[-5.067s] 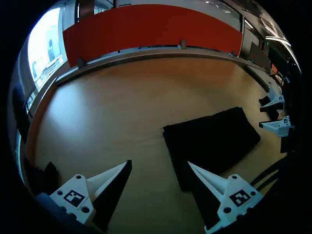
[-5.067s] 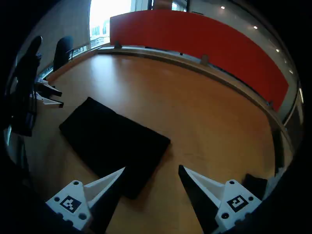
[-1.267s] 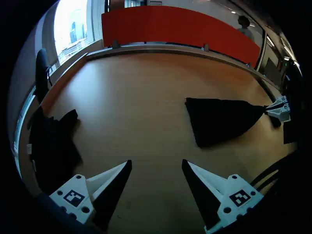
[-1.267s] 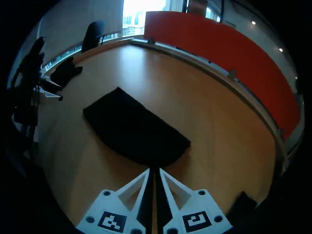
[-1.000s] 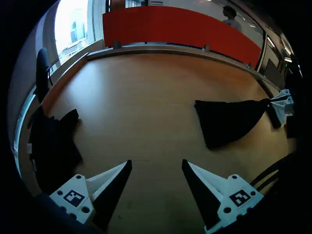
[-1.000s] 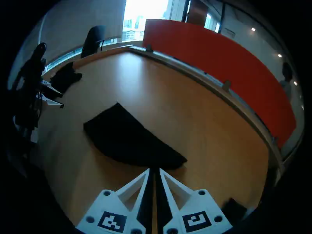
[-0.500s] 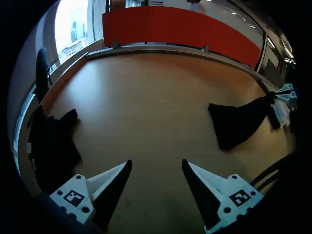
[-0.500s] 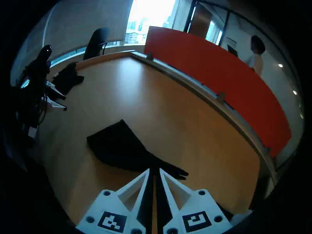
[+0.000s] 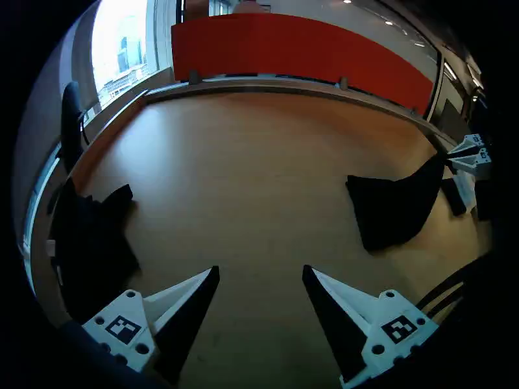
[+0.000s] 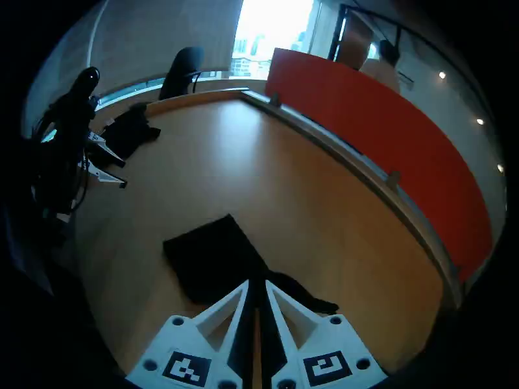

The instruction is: Fold towel

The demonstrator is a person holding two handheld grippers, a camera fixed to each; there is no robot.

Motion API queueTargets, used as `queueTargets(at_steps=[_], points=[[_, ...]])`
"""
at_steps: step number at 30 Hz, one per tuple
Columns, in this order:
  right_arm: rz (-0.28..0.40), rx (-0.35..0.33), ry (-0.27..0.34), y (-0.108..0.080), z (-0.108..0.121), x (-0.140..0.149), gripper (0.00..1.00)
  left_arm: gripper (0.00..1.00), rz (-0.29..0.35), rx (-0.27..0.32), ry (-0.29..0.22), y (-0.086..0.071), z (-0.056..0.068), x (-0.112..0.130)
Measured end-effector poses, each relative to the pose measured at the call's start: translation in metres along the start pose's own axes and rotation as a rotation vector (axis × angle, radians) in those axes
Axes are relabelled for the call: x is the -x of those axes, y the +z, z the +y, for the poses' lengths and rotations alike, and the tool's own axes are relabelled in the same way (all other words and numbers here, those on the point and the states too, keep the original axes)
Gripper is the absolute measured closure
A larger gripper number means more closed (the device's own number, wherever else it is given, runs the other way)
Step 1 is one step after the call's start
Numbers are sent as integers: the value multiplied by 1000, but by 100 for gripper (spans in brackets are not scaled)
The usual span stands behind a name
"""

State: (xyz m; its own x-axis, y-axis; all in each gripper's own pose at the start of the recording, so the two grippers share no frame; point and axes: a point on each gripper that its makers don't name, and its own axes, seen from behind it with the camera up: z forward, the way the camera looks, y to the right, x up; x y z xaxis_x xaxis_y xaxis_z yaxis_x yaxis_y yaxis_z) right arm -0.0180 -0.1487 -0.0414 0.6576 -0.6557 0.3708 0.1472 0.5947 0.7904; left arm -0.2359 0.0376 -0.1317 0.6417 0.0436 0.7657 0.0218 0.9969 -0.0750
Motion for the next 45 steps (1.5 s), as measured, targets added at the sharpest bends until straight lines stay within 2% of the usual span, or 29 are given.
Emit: queueTargets(at_steps=[9,12,18,22,29,31,33,37,45], points=[[-6,-123,-72,43,-49,-26,97,5,16,-9,-15,-13,-9,-1],[-23,-171,-88,58,-68,-27,97,5,21,-14,-30,-18,-14,-1],[-88,-243,-88,94,-102,-7,97,5,29,-24,-55,-26,-24,2],[-117,-254,-72,107,-108,3,97,5,25,-31,-66,-28,-29,7],[-123,-254,-53,108,-108,5,95,5,17,-29,-69,-27,-30,11],[-121,-253,-47,107,-108,3,90,5,16,-28,-67,-27,-30,11],[-118,-251,-41,106,-108,2,76,5,15,-27,-65,-26,-30,11],[-109,-240,-26,102,-106,1,27,5,16,-29,-65,-26,-31,11],[-112,-213,-1,96,-100,8,27,5,17,-30,-65,-27,-31,10]])
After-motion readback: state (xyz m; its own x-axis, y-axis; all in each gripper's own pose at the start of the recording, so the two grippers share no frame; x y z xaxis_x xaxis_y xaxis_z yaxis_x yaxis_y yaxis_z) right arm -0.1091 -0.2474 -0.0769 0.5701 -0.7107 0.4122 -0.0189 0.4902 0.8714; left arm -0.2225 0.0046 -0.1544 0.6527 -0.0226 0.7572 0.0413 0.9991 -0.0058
